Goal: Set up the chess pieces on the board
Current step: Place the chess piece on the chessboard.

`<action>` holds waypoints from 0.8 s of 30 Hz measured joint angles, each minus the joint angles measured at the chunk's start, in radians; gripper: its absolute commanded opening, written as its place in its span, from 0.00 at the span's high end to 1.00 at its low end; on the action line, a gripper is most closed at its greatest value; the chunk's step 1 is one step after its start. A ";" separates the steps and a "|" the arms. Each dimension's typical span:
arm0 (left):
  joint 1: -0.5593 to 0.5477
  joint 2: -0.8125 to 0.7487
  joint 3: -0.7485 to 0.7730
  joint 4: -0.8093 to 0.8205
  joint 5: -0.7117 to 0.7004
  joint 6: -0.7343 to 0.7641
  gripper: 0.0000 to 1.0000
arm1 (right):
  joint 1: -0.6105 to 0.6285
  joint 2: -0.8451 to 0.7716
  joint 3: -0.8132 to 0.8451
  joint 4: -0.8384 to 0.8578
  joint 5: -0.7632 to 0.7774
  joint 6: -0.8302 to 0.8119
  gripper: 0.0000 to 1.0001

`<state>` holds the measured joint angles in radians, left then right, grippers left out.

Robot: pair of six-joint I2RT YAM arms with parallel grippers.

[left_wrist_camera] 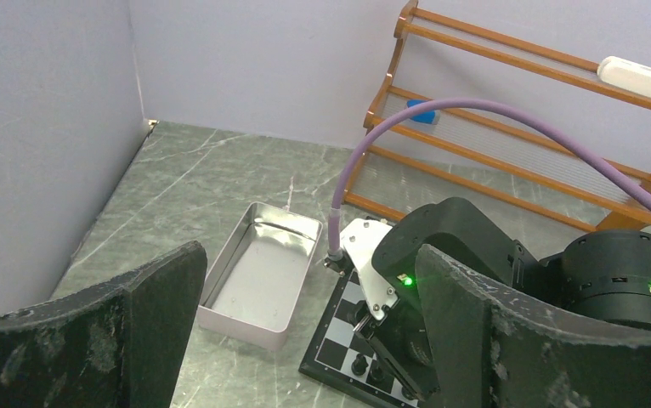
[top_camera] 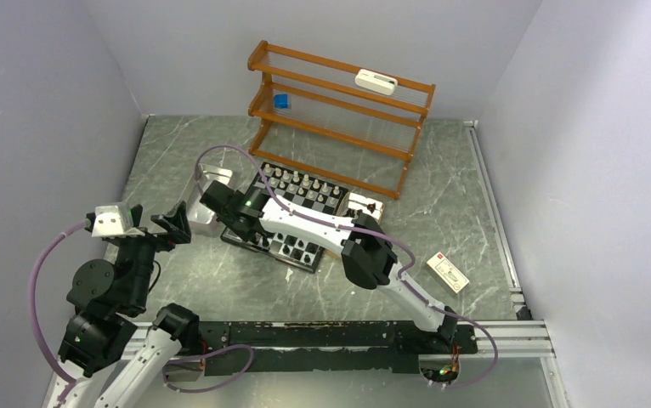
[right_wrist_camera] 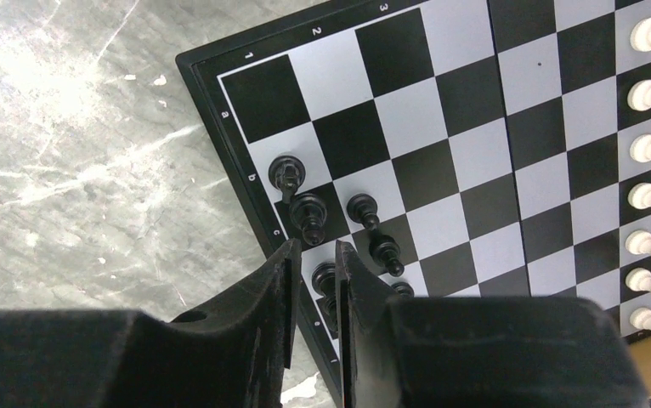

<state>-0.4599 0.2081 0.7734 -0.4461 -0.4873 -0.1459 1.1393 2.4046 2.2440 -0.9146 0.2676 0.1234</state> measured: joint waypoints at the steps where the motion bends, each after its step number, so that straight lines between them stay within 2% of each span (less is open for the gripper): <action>1: 0.000 0.000 0.000 0.000 0.000 0.000 0.03 | 0.000 0.000 0.000 0.003 0.002 0.000 0.74; 24: 0.000 0.000 0.000 0.000 0.000 0.000 0.03 | 0.000 0.000 -0.012 0.038 0.002 -0.006 0.80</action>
<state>-0.4599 0.2081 0.7734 -0.4461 -0.4877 -0.1459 1.1389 2.4046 2.2318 -0.8768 0.2699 0.1177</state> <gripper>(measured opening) 0.971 0.207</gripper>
